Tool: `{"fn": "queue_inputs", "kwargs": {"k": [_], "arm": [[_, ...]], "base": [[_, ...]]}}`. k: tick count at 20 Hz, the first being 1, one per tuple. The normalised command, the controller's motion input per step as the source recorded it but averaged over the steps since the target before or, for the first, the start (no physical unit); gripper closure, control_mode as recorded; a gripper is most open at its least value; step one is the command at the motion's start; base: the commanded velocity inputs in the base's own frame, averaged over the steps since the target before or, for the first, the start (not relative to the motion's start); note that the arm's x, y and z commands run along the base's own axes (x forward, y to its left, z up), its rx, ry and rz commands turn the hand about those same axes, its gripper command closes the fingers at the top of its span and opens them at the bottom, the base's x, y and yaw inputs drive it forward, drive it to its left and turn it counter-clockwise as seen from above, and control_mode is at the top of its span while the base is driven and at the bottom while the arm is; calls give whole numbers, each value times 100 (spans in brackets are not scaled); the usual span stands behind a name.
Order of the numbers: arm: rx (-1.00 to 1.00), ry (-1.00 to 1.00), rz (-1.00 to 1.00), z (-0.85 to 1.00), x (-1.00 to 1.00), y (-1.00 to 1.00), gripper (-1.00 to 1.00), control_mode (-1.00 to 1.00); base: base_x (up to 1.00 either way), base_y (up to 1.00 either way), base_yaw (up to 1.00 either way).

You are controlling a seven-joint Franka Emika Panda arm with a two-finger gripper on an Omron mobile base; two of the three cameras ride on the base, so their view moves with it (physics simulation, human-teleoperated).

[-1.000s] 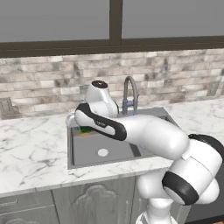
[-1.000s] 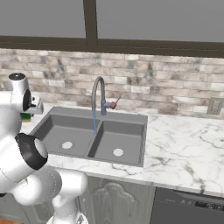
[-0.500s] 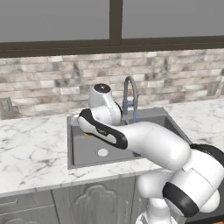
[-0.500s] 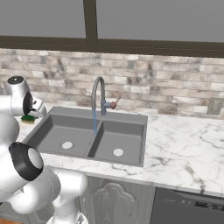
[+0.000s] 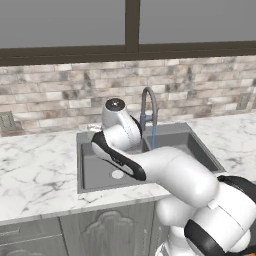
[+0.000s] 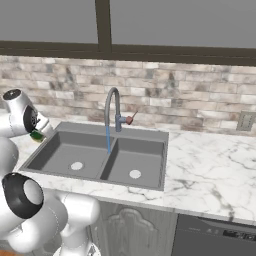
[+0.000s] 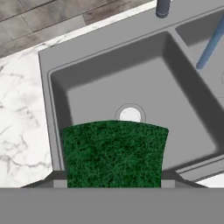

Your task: Soak the sponge with water for a few seconds and then drop it inside the sink.

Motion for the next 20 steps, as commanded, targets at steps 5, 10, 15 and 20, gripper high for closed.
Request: {"fn": "queue_inputs", "kwargs": {"k": [5, 10, 15, 20], "arm": [[0, -14, -23, 0, 0, -41, 100, -100], [0, -6, -20, -1, 0, -14, 100, -100], [0, -1, -12, -1, 0, -11, 100, -100], [0, 1, -5, 0, 0, -35, 100, -100]], "base": [[0, 0, 0], [0, 0, 0], [0, 0, 0], [0, 0, 0]]}}
